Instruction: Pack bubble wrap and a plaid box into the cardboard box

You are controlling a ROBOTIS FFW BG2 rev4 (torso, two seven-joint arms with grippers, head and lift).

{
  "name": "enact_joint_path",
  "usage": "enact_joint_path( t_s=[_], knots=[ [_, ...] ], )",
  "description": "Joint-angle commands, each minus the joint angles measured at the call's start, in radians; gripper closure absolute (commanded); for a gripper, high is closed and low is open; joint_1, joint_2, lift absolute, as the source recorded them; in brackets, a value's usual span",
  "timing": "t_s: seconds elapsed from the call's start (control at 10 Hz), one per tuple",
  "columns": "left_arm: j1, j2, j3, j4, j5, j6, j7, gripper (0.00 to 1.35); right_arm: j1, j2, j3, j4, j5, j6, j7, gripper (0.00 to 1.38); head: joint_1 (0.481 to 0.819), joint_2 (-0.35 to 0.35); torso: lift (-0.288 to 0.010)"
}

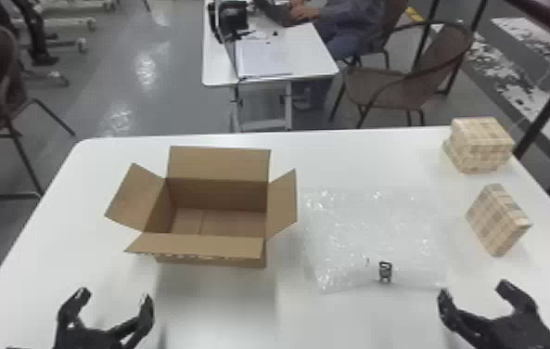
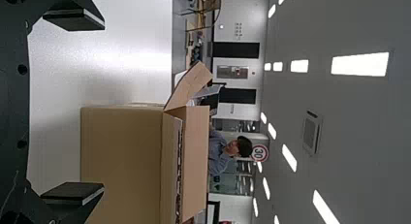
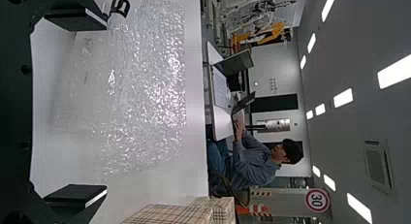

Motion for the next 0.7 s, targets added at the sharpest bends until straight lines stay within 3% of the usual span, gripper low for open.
enact_joint_path(
  t_s=[0.0,0.6],
  knots=[
    [-0.003,-0.003,0.0,0.001,0.0,0.001,0.0,0.13,0.0,0.002,-0.004,-0.004,0.0,0.006,0.0,0.11,0.695,0.029,-0.11],
    [-0.007,-0.003,-0.003,0.006,0.0,-0.001,-0.002,0.13,0.0,0.009,-0.007,0.012,-0.02,0.013,0.0,0.11,0.695,0.023,-0.11]
  ],
)
